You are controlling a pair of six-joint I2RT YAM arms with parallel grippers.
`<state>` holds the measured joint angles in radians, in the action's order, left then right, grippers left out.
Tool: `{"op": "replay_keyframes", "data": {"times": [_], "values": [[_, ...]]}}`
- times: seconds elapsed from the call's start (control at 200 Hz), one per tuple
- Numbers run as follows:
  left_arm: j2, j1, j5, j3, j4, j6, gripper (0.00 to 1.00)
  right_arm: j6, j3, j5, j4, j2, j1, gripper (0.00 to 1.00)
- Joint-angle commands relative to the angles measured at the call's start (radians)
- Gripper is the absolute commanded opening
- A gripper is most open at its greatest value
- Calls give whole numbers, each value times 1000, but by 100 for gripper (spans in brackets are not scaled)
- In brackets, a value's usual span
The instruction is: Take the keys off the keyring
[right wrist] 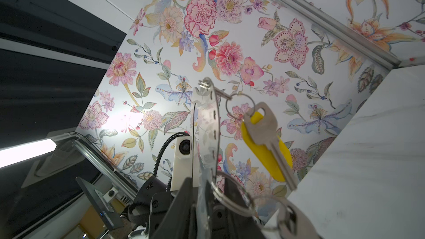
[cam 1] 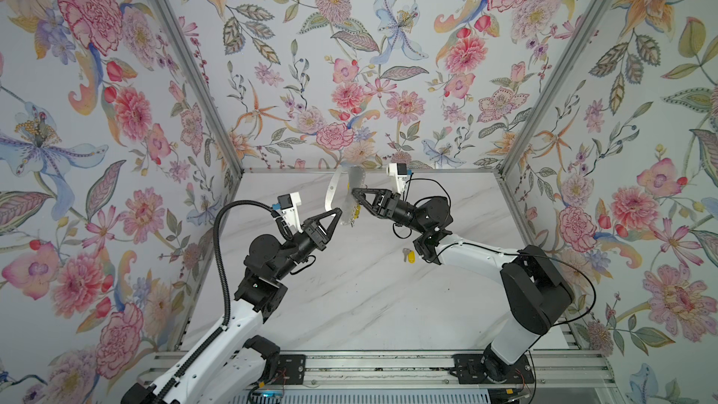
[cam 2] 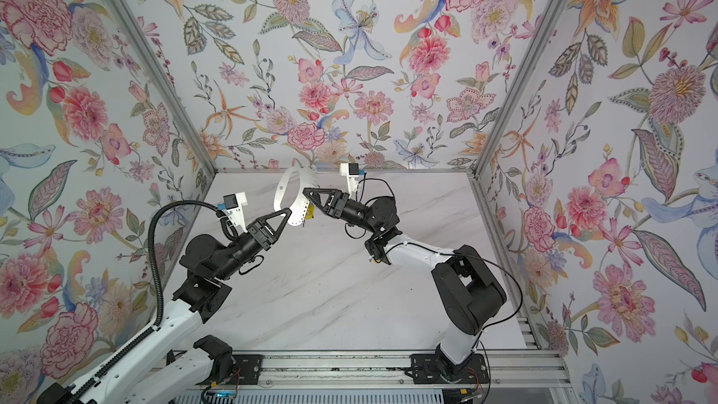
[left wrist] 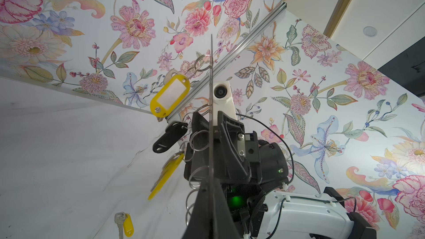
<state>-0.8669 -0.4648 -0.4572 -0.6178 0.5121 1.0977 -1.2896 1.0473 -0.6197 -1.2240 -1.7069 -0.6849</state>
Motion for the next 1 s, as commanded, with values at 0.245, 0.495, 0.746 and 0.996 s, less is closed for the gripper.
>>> {"op": "replay_keyframes", "data": {"times": [0.245,0.495,0.746,0.996], "values": [[-87,47,-73,-308,-346,-268,0,305,-47,-61,220,152,76,54],[-210,54,-78,-588,-665,-480,0,545,-96,-120,281,203,120,58],[-282,54,-60,-730,-792,-559,0,905,-84,-75,425,253,85,56],[-306,54,-81,-786,-816,-576,0,1124,-5,55,584,240,58,52]]}}
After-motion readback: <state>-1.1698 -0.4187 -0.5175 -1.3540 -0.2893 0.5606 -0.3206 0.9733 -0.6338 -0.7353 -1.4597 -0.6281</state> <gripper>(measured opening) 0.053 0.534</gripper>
